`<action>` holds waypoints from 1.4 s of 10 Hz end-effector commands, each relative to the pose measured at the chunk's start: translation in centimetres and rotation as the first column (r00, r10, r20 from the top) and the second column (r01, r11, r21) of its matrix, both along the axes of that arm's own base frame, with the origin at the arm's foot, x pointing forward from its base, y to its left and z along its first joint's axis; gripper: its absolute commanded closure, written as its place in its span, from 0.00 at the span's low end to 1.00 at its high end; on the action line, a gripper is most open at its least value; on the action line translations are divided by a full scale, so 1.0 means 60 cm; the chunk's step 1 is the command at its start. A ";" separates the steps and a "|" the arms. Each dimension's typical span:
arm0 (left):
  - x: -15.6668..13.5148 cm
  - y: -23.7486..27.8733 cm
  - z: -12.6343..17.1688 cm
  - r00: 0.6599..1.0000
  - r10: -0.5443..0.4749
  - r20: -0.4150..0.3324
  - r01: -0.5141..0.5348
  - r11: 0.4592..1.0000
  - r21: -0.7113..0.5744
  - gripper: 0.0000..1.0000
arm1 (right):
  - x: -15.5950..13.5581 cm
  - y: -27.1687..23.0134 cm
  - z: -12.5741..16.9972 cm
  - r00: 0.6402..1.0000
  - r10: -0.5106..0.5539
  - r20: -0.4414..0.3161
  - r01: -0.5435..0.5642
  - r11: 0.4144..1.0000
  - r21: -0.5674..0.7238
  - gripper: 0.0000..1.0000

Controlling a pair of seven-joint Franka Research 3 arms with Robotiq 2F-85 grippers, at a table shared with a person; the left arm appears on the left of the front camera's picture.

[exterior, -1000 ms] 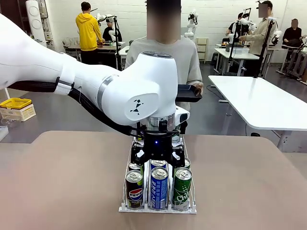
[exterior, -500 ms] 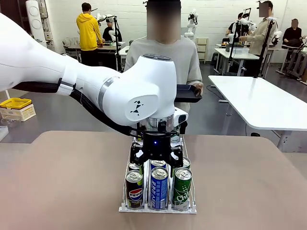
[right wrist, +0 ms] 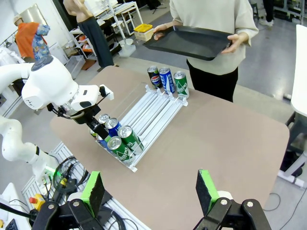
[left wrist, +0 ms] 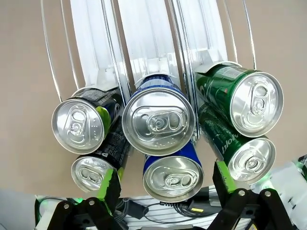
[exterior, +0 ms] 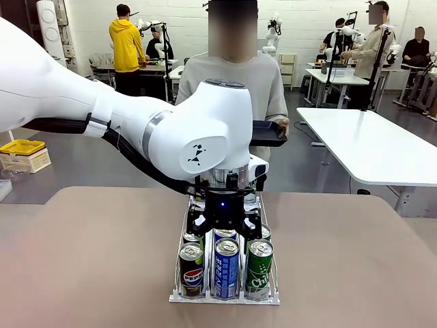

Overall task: Retrieve and hand over the desired beverage to the person.
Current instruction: Pick up a can of the same type that the person held from the Automatic Can Dispenser.

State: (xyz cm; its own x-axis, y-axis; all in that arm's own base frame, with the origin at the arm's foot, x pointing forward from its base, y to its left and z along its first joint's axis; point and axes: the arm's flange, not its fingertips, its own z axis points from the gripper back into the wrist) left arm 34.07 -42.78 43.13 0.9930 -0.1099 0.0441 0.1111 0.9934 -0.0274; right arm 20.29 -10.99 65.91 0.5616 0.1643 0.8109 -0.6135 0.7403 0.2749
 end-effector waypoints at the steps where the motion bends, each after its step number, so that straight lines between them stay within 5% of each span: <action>1: 0.002 -0.010 0.000 0.999 0.004 -0.038 -0.004 1.000 -0.002 0.00 | 0.001 0.002 -0.001 0.999 0.031 0.010 -0.031 0.999 0.018 0.00; 7: 0.003 -0.008 -0.001 0.998 0.015 -0.057 -0.015 1.000 -0.004 0.00 | 0.001 0.002 -0.001 0.999 0.031 0.010 -0.031 0.999 0.018 0.00; 8: 0.003 -0.008 -0.001 0.998 0.001 -0.062 -0.001 1.000 -0.005 0.47 | 0.001 0.002 -0.001 0.999 0.031 0.010 -0.031 0.999 0.018 0.00; 9: 0.002 -0.008 -0.001 0.997 0.002 -0.072 -0.002 1.000 -0.005 0.57 | 0.001 0.002 -0.001 0.999 0.031 0.010 -0.031 0.999 0.018 0.00; 10: 0.002 -0.009 -0.001 0.997 0.003 -0.079 -0.003 1.000 -0.005 1.00 | 0.001 0.002 -0.001 0.999 0.031 0.010 -0.031 0.999 0.018 0.00; 12: 0.002 -0.009 -0.001 0.996 0.004 -0.089 -0.004 1.000 -0.005 1.00 | 0.001 0.002 -0.001 0.999 0.031 0.010 -0.031 0.999 0.018 0.00; 13: 0.003 -0.009 -0.002 0.995 0.002 -0.100 -0.003 1.000 -0.008 0.81 | 0.001 0.002 -0.001 0.999 0.031 0.010 -0.031 0.999 0.018 0.00; 14: 0.003 -0.009 -0.003 0.995 0.001 -0.102 -0.001 1.000 -0.008 0.90 | 0.001 0.002 -0.001 0.999 0.031 0.010 -0.031 0.999 0.018 0.00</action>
State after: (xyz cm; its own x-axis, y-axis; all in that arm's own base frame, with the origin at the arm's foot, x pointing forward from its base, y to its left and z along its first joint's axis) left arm 34.34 -43.17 42.99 0.9956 -0.0917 -0.0202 0.0910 0.9953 -0.0341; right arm 20.29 -10.99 65.91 0.5616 0.1643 0.8109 -0.6135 0.7403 0.2749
